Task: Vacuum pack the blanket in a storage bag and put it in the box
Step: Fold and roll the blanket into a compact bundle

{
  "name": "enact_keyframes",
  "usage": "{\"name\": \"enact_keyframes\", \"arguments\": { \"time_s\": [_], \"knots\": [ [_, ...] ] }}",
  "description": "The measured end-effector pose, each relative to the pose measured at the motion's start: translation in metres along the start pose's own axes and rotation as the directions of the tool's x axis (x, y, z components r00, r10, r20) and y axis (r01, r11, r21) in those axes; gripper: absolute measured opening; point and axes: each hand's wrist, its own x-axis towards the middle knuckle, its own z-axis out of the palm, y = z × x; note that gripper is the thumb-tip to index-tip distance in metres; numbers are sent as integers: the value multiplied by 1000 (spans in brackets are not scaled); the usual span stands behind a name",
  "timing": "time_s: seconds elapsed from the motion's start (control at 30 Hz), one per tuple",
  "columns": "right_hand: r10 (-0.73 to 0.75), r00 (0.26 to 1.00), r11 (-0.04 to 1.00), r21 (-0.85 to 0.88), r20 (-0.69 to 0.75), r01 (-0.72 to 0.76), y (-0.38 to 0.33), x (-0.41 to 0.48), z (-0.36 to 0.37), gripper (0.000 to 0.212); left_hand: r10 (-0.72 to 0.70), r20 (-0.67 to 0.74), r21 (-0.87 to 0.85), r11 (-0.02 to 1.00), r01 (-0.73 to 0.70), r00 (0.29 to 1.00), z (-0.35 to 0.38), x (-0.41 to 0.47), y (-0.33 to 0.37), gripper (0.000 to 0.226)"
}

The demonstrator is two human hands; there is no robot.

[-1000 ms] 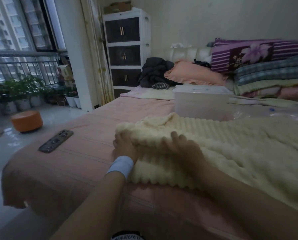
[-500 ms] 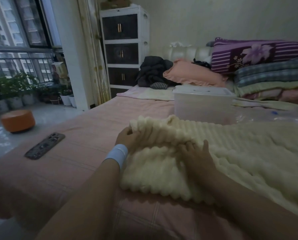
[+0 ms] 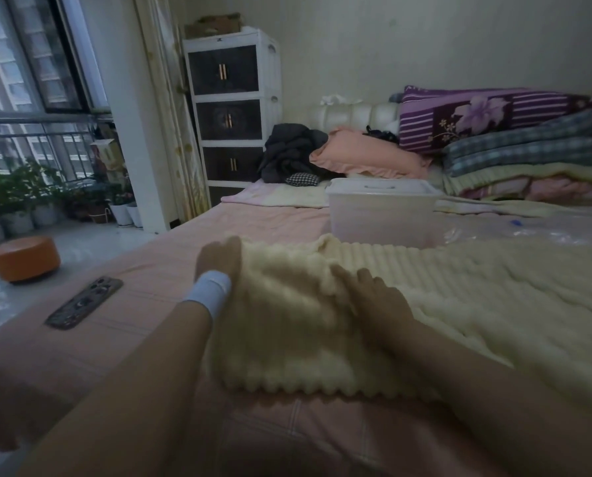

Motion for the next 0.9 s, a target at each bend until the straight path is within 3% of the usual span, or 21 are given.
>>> {"name": "enact_keyframes", "arguments": {
  "time_s": [0.07,0.13,0.17,0.23,0.3,0.37,0.4,0.43,0.5,0.57,0.63,0.73,0.83,0.9],
  "knots": [
    [-12,1000,994,109,2,12,-12,-8,-29,79,-45,-85,68,996,51,995,-36,-15,-1,73],
    [-47,996,977,211,82,29,-20,-12,-52,79,-45,-29,270,961,52,999,-64,-26,-6,65],
    [-90,986,971,234,142,55,-26,-17,-65,80,-58,59,445,895,26,997,-79,-34,-9,54],
    [-191,938,947,305,291,99,-36,-28,-84,70,-180,209,742,670,-36,961,-99,-52,-13,43],
    [-270,826,904,425,494,42,-46,-40,-93,49,-269,268,879,461,-121,925,-105,-73,-18,44],
    [-335,621,825,539,709,-170,-53,-57,-98,36,-276,329,913,336,-231,903,-97,-98,-24,47],
    [-366,545,775,571,754,-270,-54,-63,-97,36,-264,355,904,340,-258,897,-89,-105,-27,51],
    [-383,531,732,599,756,-324,-53,-68,-97,37,-238,384,882,382,-277,892,-78,-109,-30,57],
    [-311,668,714,630,676,-305,-44,-73,-93,37,-141,483,769,541,-341,864,-51,-117,-26,67],
    [-159,824,813,546,544,-203,-24,-76,-84,38,17,589,595,667,-448,808,-19,-133,-14,55],
    [-28,875,923,348,483,-163,2,-82,-70,44,152,643,469,696,-543,750,15,-152,0,41],
    [156,894,922,263,421,-285,50,-100,-45,51,273,673,331,720,-611,687,62,-169,14,48],
    [263,923,873,337,281,-352,102,-116,-31,46,201,736,324,734,-597,646,102,-182,25,65],
    [322,914,852,346,247,-393,137,-124,-25,44,-30,792,454,697,-556,609,129,-181,29,66]
  ]
}}
